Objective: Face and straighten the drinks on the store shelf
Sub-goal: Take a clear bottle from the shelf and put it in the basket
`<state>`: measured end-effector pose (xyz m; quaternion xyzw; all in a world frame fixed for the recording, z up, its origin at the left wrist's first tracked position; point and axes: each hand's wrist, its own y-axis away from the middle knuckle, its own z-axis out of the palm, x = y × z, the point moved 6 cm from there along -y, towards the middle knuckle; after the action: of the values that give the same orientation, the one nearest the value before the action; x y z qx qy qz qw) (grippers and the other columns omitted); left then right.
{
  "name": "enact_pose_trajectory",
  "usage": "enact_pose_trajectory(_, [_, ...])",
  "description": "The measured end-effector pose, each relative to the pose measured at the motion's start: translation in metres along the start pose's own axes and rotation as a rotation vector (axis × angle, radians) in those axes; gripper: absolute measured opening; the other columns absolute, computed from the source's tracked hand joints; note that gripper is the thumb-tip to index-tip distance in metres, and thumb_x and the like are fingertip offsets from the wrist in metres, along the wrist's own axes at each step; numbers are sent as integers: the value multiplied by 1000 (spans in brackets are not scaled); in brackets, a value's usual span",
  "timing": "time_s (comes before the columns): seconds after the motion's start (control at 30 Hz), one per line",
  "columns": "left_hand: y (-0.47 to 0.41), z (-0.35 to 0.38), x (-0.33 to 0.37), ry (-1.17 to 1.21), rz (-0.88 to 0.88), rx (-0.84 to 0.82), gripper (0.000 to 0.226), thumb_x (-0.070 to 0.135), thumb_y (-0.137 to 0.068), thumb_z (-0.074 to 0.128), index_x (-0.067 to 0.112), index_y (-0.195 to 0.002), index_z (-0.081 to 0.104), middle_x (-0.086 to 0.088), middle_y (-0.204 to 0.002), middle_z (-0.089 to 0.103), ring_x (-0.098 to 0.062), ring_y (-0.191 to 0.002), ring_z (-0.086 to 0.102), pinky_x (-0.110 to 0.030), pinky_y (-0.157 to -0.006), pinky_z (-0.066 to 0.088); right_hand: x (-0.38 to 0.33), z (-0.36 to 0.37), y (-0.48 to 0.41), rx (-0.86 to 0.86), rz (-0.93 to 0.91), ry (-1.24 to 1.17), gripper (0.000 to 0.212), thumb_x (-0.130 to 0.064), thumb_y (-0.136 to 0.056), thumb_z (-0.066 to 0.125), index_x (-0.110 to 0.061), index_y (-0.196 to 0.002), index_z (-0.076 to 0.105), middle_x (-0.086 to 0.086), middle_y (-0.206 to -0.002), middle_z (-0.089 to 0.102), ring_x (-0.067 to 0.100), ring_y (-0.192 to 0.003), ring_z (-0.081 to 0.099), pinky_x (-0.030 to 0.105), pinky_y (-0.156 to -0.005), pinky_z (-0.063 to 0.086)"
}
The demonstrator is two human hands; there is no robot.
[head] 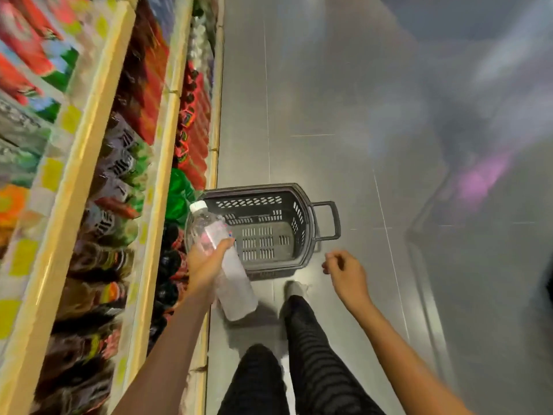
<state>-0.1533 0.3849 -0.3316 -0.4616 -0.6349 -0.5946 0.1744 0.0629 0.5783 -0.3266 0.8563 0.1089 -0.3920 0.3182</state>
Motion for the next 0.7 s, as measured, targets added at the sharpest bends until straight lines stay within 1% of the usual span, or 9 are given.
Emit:
enact_pose_trajectory(0.07, [-51, 28, 1, -58, 1, 43, 33, 29, -76, 79, 13, -99, 62, -6, -89, 61, -24, -87, 59, -23, -70, 52, 0, 17, -60, -10, 0, 37, 21, -12, -97, 48, -1, -89, 64, 14, -82, 67, 28, -78, 63, 34, -74, 48])
enact_pose_trajectory(0.13, [-101, 60, -10, -51, -34, 45, 40, 26, -73, 83, 8, -102, 62, -9, -95, 64, -24, -87, 61, -33, -75, 53, 9, 35, -116, -5, 6, 88, 21, -13, -98, 47, 0, -91, 63, 14, -83, 66, 22, -74, 59, 23, -66, 43])
enact_pose_trajectory(0.17, [-125, 78, -18, -50, -48, 22, 44, 23, -72, 83, 5, -107, 62, -11, -100, 66, -24, -86, 62, -36, -73, 53, 17, 45, -143, -4, 12, 111, 19, -13, -98, 48, -1, -94, 63, 13, -84, 66, 21, -75, 59, 21, -66, 42])
enact_pose_trajectory(0.27, [-195, 134, -52, -54, -66, -62, 46, 14, -72, 82, 5, -112, 62, -11, -99, 69, -22, -82, 67, -28, -59, 54, 55, 78, -217, -22, 75, 176, 19, -15, -96, 53, -1, -107, 59, 14, -100, 65, 23, -88, 59, 34, -82, 49])
enact_pose_trajectory(0.37, [-257, 186, -95, -85, -47, -114, 55, 5, -69, 83, 6, -118, 59, -6, -97, 69, -14, -78, 65, -16, -55, 52, 100, 111, -274, -22, 113, 310, 47, -25, -93, 59, 1, -130, 46, 18, -126, 53, 29, -117, 50, 38, -101, 42])
enact_pose_trajectory(0.47, [-308, 229, -149, -170, -31, -150, 63, 1, -66, 84, 8, -121, 55, -1, -100, 63, -2, -74, 57, -3, -51, 43, 136, 140, -311, -15, 124, 354, 62, -31, -90, 63, 3, -135, 38, 20, -132, 47, 31, -125, 43, 39, -106, 37])
enact_pose_trajectory(0.57, [-348, 261, -206, -277, -36, -187, 70, 1, -64, 85, 12, -125, 52, -5, -113, 61, -11, -86, 57, -9, -66, 44, 160, 161, -328, 12, 101, 259, 59, -24, -88, 66, 1, -134, 39, 18, -129, 50, 30, -121, 48, 43, -104, 41])
enact_pose_trajectory(0.63, [-368, 280, -240, -350, -62, -236, 79, 2, -66, 84, 10, -134, 47, -10, -119, 61, -17, -99, 56, -16, -76, 41, 171, 167, -332, 54, 85, 204, 57, -19, -89, 65, 0, -136, 38, 17, -130, 51, 29, -121, 50, 44, -103, 41])
enact_pose_trajectory(0.7, [-385, 295, -268, -440, -75, -265, 79, 3, -67, 84, 7, -135, 47, -15, -123, 61, -24, -110, 57, -24, -87, 42, 176, 170, -332, 88, 58, 167, 54, -19, -90, 64, -3, -135, 40, 14, -129, 52, 26, -119, 50, 44, -102, 42])
